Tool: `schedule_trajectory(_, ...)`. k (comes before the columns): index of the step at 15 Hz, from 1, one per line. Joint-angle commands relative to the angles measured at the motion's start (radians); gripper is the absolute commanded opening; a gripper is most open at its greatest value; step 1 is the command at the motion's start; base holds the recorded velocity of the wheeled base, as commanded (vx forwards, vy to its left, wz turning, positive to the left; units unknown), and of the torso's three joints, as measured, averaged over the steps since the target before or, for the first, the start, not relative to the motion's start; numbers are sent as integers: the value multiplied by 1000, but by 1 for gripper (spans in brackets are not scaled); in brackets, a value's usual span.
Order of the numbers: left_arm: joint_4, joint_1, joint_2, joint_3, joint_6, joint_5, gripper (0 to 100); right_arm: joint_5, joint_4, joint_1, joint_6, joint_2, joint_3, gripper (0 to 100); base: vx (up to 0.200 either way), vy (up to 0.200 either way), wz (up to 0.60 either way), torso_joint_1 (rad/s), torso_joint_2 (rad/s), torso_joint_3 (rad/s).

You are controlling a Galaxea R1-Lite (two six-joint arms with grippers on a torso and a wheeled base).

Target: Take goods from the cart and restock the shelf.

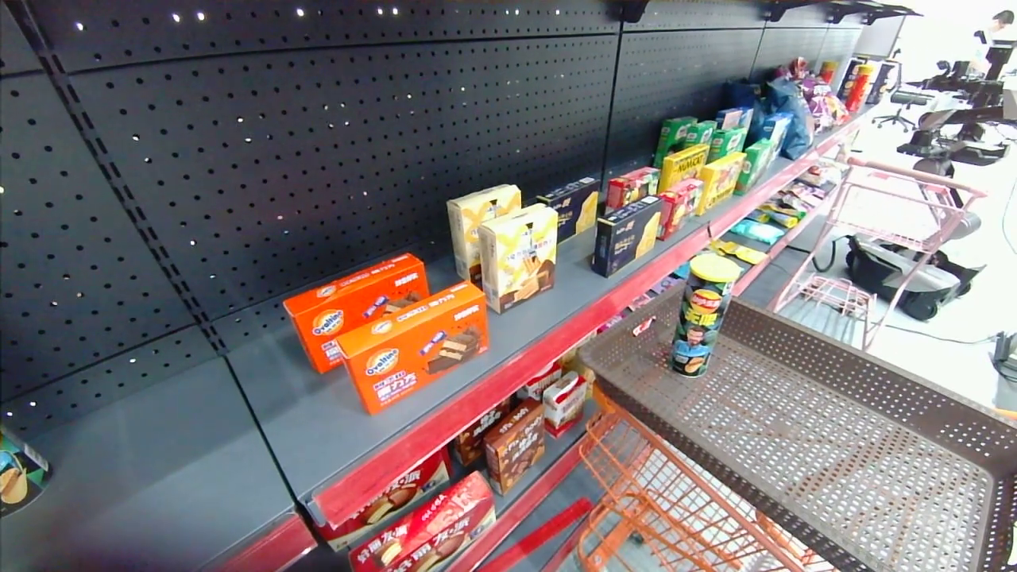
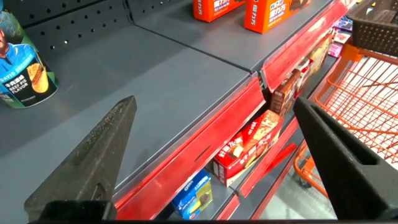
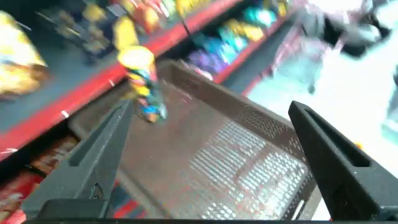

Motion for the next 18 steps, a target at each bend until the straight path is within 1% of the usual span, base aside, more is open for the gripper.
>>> schedule_trajectory(1,0,0,0,0,0,0,100,-27,-14,-11,-30,152,-13,100,0,0,0,0,0,0)
schedule_trajectory(2,0,0,0,0,0,-1,100,-41,-14,-10,-54,170,-13,100,0,0,0,0,0,0)
schedule_trajectory(5,0,0,0,0,0,-1,100,-36,-70,-11,-59,290,-25,100,0,0,0,0,0,0)
schedule_trajectory(6,0,0,0,0,0,0,100,-41,-107,-19,-65,339,-20,100,0,0,0,0,0,0)
schedule_trajectory(7,0,0,0,0,0,0,100,-37,-182,-57,-80,426,-23,100,0,0,0,0,0,0)
schedule_trajectory(8,0,0,0,0,0,0,100,-28,-228,-69,-88,468,-28,100,0,0,0,0,0,0)
schedule_trajectory(9,0,0,0,0,0,-1,100,30,-371,-77,-96,595,-57,100,0,0,0,0,0,0)
schedule_trajectory(10,0,0,0,0,0,0,100,104,-436,-86,-97,658,-80,100,0,0,0,0,0,0)
schedule_trajectory(12,-2,0,0,0,0,-1,100,248,-466,-94,-97,733,-123,100,0,0,0,0,0,0)
schedule_trajectory(14,0,0,0,0,0,0,100,272,-466,-69,-96,796,-165,100,0,0,0,0,0,0)
schedule_trajectory(18,0,0,0,0,0,0,100,305,-468,35,-63,850,-223,100,0,0,0,0,0,0)
